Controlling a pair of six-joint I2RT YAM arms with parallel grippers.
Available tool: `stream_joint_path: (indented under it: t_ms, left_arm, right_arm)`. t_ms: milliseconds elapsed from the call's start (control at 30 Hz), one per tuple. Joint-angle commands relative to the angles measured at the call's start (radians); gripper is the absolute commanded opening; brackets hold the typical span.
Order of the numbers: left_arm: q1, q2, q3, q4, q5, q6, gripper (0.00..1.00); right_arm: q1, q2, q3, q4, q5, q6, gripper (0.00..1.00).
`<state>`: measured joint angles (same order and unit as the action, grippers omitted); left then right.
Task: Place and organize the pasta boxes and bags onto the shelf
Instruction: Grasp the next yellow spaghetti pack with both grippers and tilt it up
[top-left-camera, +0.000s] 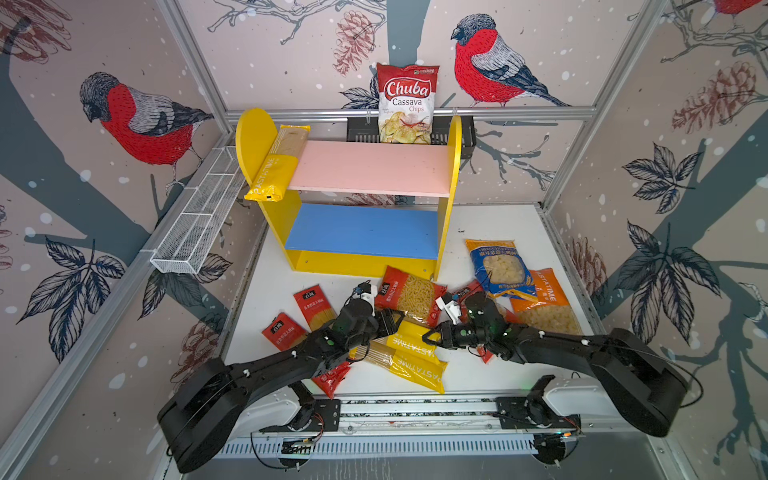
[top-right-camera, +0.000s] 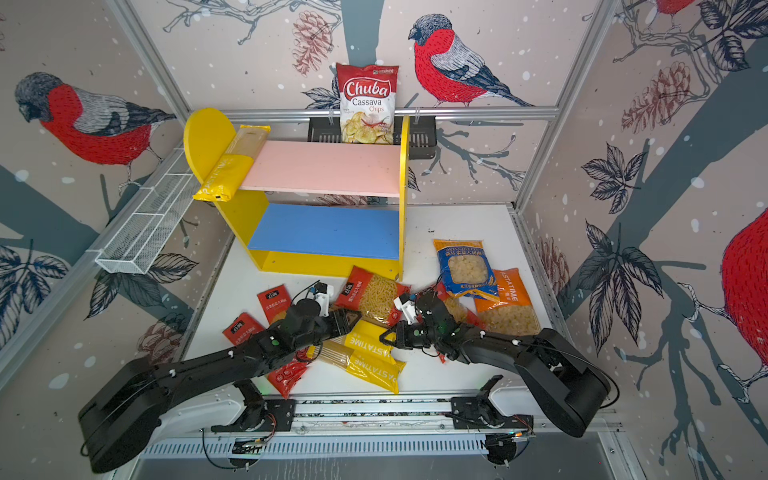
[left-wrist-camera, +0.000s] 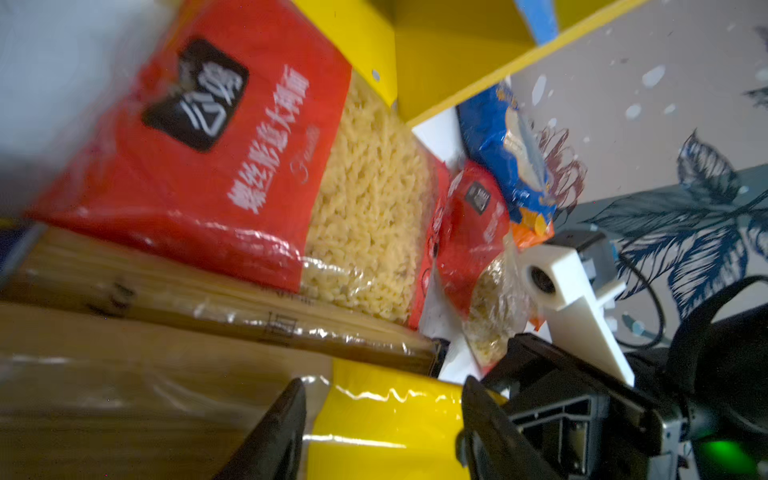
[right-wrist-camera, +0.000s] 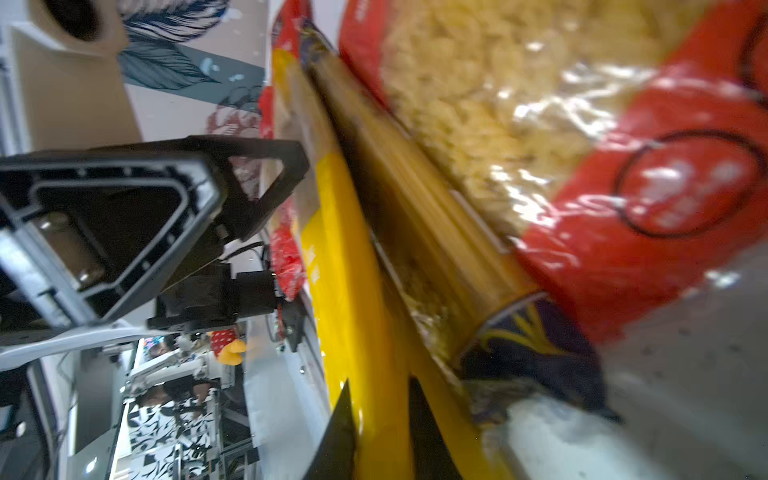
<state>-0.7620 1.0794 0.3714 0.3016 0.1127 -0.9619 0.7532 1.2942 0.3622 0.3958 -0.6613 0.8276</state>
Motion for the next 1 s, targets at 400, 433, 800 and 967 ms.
stream_joint_path:
  t_ms: [400, 433, 800, 967]
  left_arm:
    - [0.05, -0.143, -0.042, 0.094, 0.013, -0.065, 0.79]
    - [0.05, -0.136, -0.061, 0.123, 0.02, -0.083, 0.79]
    - [0.05, -0.056, -0.119, 0.237, 0.04, -0.15, 0.78]
    - [0.057, -0.057, -0.115, 0.155, 0.012, -0.12, 0.76]
  right_arm:
    - [-0.174, -0.481, -0.238, 0.089, 0.342, 0.527, 0.02]
    - [-0.151, -0.493, -0.224, 0.053, 0.352, 0.53, 0.04]
    - [0.159, -0.275, -0.102, 0.044, 0.401, 0.543, 0.27]
    - [0.159, -0.205, 0.004, -0.218, 0.339, 0.314, 0.51]
